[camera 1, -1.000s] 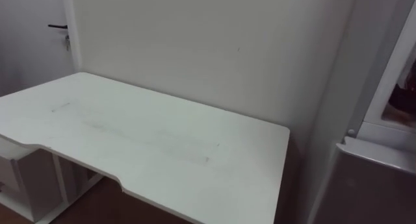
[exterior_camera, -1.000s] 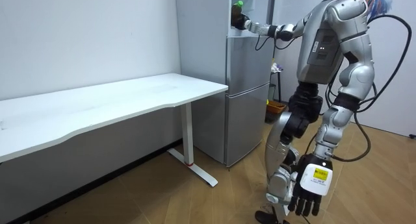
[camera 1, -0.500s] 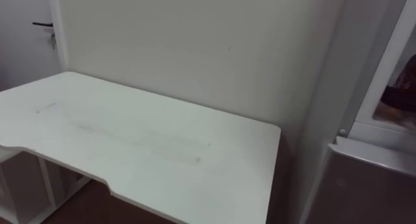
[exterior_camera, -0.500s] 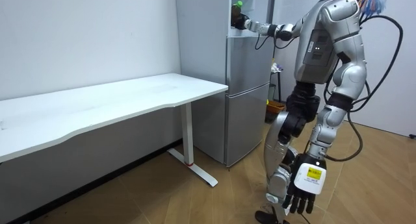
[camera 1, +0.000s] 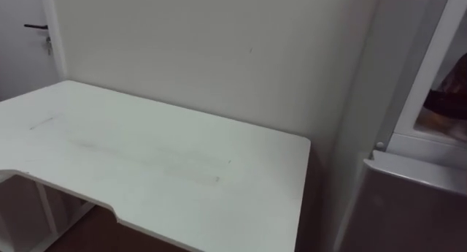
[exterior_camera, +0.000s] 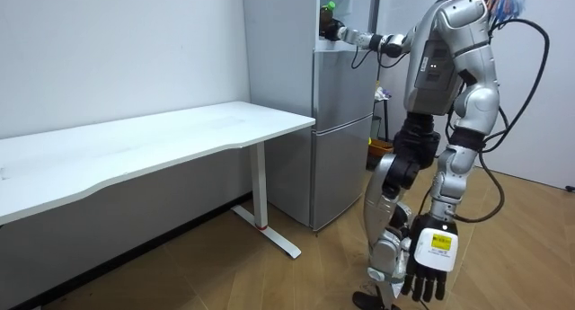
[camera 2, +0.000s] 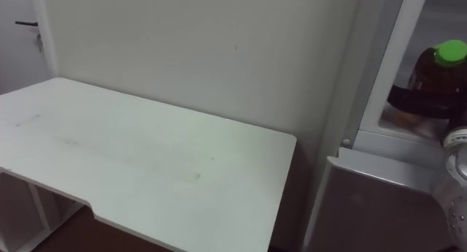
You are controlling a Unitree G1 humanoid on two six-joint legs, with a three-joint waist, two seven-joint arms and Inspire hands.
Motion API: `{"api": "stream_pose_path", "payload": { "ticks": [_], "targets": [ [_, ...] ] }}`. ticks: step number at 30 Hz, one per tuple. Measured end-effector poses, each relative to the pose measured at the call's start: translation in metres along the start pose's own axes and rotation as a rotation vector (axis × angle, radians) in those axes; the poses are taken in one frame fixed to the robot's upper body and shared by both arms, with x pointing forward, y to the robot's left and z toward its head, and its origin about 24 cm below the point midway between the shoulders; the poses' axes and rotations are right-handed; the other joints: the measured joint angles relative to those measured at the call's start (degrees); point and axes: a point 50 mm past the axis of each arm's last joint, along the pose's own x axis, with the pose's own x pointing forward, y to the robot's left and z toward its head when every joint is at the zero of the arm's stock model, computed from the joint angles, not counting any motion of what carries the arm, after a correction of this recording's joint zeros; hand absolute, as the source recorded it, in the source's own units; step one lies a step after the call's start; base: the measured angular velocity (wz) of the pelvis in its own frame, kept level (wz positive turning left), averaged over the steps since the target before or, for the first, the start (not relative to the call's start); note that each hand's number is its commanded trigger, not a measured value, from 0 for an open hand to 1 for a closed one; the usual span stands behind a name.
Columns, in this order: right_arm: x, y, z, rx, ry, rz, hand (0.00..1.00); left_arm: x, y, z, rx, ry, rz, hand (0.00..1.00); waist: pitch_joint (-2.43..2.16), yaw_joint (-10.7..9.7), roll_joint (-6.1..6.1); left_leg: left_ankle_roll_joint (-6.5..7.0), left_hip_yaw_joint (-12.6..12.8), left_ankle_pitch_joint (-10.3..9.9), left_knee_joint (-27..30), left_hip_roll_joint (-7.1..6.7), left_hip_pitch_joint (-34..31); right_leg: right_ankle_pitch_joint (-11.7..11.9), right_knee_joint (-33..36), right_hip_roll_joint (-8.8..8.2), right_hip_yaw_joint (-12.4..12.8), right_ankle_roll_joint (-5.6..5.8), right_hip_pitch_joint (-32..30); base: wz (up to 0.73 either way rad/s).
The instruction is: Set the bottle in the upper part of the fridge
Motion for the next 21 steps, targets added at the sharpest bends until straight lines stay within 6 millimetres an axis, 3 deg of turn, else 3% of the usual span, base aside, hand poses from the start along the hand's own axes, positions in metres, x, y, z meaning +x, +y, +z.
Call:
{"api": "stream_pose_path", "payload": {
  "ticks": [8,21],
  "targets": [
    [-0.003,0.01,0.013,0.022,-0.041,0.044,0.0,0.0,0.002,0.005,-0.022,-0.037,0.009,0.0,-0.27,-1.48,-0.35,-0.04,-0.03,0.02,-1.0,0.01,0.56,-0.04,-0.24,0.14,0.12,0.01,-0.14,-0.02],
    [-0.007,0.019,0.025,0.044,-0.084,0.078,0.0,-0.001,-0.003,0.004,-0.047,-0.043,0.003,0.0,-0.25,-2.05,-0.48,-0.14,0.04,-0.05,-1.64,0.09,1.35,-0.04,-0.08,0.28,0.83,0.01,0.17,-0.02]
  ]
}}
